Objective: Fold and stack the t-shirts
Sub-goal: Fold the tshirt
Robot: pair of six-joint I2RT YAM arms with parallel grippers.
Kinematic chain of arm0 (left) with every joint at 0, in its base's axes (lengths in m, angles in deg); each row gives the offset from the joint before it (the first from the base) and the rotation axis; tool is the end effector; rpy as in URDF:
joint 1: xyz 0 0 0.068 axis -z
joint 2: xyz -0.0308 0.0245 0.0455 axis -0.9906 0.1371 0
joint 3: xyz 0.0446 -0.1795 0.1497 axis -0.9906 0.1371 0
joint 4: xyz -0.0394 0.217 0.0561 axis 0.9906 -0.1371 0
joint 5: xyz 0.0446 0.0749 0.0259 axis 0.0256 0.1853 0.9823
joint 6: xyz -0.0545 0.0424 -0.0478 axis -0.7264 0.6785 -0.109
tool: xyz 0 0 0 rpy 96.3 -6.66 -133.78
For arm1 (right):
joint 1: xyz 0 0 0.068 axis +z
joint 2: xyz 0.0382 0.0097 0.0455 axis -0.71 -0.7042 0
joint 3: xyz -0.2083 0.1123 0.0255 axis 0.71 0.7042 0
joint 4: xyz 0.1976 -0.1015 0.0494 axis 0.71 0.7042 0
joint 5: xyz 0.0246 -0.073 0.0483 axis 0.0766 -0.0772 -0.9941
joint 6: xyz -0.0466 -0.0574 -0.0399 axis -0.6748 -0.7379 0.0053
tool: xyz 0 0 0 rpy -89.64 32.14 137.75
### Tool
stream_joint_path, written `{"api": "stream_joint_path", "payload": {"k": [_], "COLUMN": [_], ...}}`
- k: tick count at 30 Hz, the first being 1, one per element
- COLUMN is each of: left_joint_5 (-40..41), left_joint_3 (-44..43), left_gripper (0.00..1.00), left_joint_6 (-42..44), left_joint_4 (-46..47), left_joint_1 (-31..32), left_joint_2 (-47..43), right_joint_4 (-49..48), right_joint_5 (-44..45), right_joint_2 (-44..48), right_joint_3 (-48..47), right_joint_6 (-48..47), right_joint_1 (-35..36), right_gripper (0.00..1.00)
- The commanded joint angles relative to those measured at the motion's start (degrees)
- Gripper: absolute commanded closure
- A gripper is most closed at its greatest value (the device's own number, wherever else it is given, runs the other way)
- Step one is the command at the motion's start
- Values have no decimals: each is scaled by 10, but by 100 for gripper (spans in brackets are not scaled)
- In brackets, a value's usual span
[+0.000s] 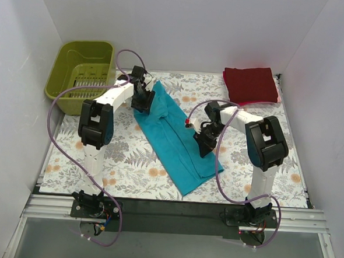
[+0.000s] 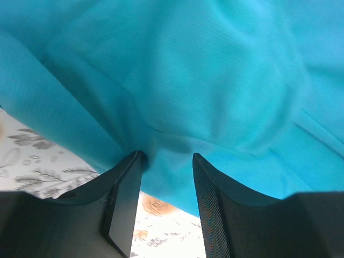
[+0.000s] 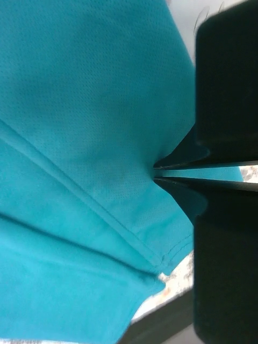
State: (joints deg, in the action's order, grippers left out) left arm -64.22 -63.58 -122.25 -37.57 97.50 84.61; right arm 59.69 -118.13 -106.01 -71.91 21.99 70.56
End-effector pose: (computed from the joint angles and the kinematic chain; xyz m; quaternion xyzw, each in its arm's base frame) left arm 0.4019 -0.1236 0.1385 -0.1463 0.9693 -0.1518 0.1262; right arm 0.2689 0.1691 0.1096 -0.5396 0.7983 0.2608 0.0593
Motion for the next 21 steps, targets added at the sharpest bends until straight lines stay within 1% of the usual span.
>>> {"api": "stream_joint_path", "payload": {"k": [1,4,7,8,11,13,15,17,19,21], "left_joint_5": [72,92,92,86,63,50,15,-29,-50,-63], "left_joint_3": [-35,-79,-113,-116,-118,-119,-116,-118,-120,-112], "left_gripper": [59,59,56,53,49,48,46,46,46,49], "left_joint_6": [-8,-5,-1,3,11,14,13,16,9,3], "left_joint_4": [22,14,12,15,32,45,54,54,41,11], "left_joint_1": [-5,-21,-38,-42,-53,-55,-57,-56,-56,-55], "left_joint_2": [18,49,68,69,56,40,22,12,0,-11], "right_joint_4": [-12,-21,-27,-28,-28,-27,-28,-28,-28,-23], "right_joint_5": [32,52,59,58,44,26,15,-4,-27,-40], "right_joint_2": [13,28,35,37,39,41,43,46,51,57], "right_joint_3": [37,71,90,91,94,95,95,92,83,78], "right_joint_6": [2,2,5,8,21,30,38,41,50,55], "right_joint_1": [3,3,3,3,3,4,13,23,30,34], "right_gripper": [84,85,85,85,85,85,85,84,84,84]}}
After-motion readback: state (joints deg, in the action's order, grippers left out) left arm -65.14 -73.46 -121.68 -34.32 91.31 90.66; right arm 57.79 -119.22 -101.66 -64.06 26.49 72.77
